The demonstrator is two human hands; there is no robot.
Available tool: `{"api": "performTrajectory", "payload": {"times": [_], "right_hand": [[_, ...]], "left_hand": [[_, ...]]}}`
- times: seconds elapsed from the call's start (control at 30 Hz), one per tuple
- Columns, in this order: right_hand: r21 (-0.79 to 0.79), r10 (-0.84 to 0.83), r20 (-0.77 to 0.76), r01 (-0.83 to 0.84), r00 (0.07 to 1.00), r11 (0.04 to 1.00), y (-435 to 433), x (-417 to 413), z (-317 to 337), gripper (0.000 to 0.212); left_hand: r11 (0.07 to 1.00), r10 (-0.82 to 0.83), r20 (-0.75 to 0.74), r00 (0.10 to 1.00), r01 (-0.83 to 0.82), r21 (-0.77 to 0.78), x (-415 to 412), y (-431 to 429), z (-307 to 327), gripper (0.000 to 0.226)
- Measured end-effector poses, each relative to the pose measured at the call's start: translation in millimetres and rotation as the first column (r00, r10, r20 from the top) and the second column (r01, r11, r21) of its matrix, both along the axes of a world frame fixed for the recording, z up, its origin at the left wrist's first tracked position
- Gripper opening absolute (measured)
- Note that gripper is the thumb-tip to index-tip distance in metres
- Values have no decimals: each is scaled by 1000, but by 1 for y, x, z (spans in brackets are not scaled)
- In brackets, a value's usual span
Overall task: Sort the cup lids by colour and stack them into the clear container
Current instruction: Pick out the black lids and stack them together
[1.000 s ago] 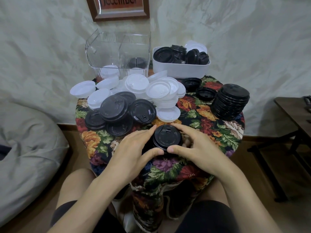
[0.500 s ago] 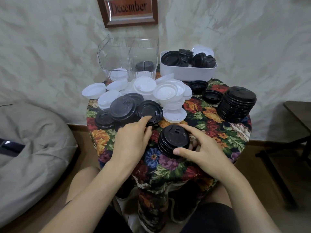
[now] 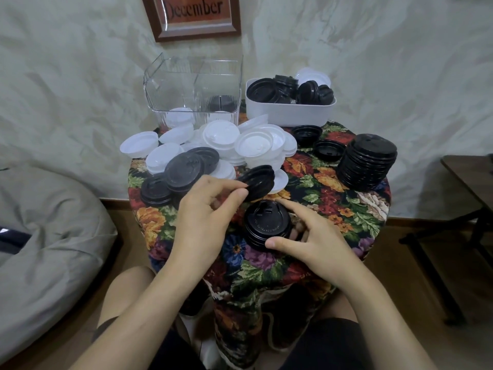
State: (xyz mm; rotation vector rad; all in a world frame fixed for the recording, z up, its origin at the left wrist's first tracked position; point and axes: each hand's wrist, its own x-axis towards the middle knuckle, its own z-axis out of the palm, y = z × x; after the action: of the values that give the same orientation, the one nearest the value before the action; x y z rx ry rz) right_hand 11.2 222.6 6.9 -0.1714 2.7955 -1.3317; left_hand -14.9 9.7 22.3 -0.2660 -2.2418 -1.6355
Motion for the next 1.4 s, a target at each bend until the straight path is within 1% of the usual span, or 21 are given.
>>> {"api": "performTrajectory", "payload": {"times": [0.07,0.13,0.23,0.3,0.37,0.5,0.6,0.67,0.77,0.83,0.9,1.0,1.07,1.13,1.2,1.27,1.4], "right_hand": [[7,9,3,-9,1000,1000,-1,1,1,86],[-8,12,-12,-12,1000,1000,-2,0,2,91],[-37,-74,-118,70,990,997,-4,-3,7,88],[-40,-120,-187,115,975,993,-6,-6,14,86],[-64,-119,-205,108,971,992,-11,-11,21,85],[-207,-111,-216,66,970,976,-20,-21,31,73],[-329,-91,-217,15,972,944,-20,-23,37,62],[-361,-105,-218,20,970,932,-16,-23,38,60],[-395,-147,-199,59,969,917,-6,-22,36,62],[-362,-163,-181,88,970,928,3,-20,34,66],[-265,-138,-162,91,977,960,8,-17,31,70],[-125,-45,-120,30,992,992,6,-12,30,80],[-8,20,-87,-21,996,1000,0,-10,32,86],[117,60,-75,-51,995,992,-7,-9,33,85],[198,84,-83,-66,993,978,-12,-9,33,81],[228,97,-84,-76,992,971,-16,-9,32,79],[233,112,-83,-90,990,968,-19,-9,30,76]], "left_hand": [[994,-51,58,997,45,102,0,0,0,16],[973,-84,140,987,51,225,0,0,0,15],[930,-154,205,966,72,362,0,3,-1,13],[917,-191,201,961,101,385,0,5,-1,12],[913,-212,188,959,127,387,0,8,0,13],[912,-253,161,954,179,370,0,14,4,14],[896,-283,172,944,196,397,-3,11,5,5],[878,-291,187,938,184,443,-6,8,5,3],[858,-237,207,949,104,504,-12,5,2,5],[853,-202,223,954,60,519,-14,5,-1,9],[854,-175,239,955,26,520,-14,5,-5,10],[840,-164,260,951,-3,542,-13,5,-14,9],[812,-180,267,947,-10,584,-10,6,-17,10],[786,-188,264,946,-17,619,-8,8,-18,10],[775,-197,258,946,-11,632,-6,9,-19,10],[789,-190,250,949,-4,614,-5,9,-20,11],[810,-169,242,956,-5,586,-4,9,-24,12]]}}
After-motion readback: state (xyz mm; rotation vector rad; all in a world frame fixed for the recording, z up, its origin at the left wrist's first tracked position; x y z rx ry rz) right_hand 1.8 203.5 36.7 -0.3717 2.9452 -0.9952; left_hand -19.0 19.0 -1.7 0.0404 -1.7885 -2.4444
